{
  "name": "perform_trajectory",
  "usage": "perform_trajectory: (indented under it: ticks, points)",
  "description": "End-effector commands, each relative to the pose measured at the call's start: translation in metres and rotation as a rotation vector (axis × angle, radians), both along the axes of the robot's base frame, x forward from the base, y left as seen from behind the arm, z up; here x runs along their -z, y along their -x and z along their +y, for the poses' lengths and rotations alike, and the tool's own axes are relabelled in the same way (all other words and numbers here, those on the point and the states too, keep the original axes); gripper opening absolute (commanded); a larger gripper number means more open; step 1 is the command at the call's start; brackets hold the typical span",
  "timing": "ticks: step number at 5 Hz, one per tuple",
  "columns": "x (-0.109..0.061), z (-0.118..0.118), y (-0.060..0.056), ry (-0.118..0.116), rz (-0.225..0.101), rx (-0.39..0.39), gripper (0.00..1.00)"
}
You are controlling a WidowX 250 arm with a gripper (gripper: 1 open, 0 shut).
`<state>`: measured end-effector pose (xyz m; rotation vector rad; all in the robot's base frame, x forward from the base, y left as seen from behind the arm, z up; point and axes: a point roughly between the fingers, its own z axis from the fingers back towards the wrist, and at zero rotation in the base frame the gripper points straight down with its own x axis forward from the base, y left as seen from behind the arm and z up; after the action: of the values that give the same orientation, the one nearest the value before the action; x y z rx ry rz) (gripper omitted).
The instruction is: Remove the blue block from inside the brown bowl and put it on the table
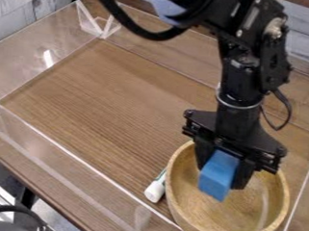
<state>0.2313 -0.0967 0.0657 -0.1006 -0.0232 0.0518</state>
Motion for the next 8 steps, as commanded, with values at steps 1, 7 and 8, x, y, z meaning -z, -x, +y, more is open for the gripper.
perform_trajectory:
  ticks: [1, 7, 8]
  points:
    - [-0.018, 0.004, -0.004, 0.015, -0.048, -0.005, 0.00]
    - [-0.045, 0.104, -0.009, -0.027, -0.078, -0.093, 0.00]
    - [-0.042, 0.107, -0.011, -0.035, -0.077, -0.095, 0.00]
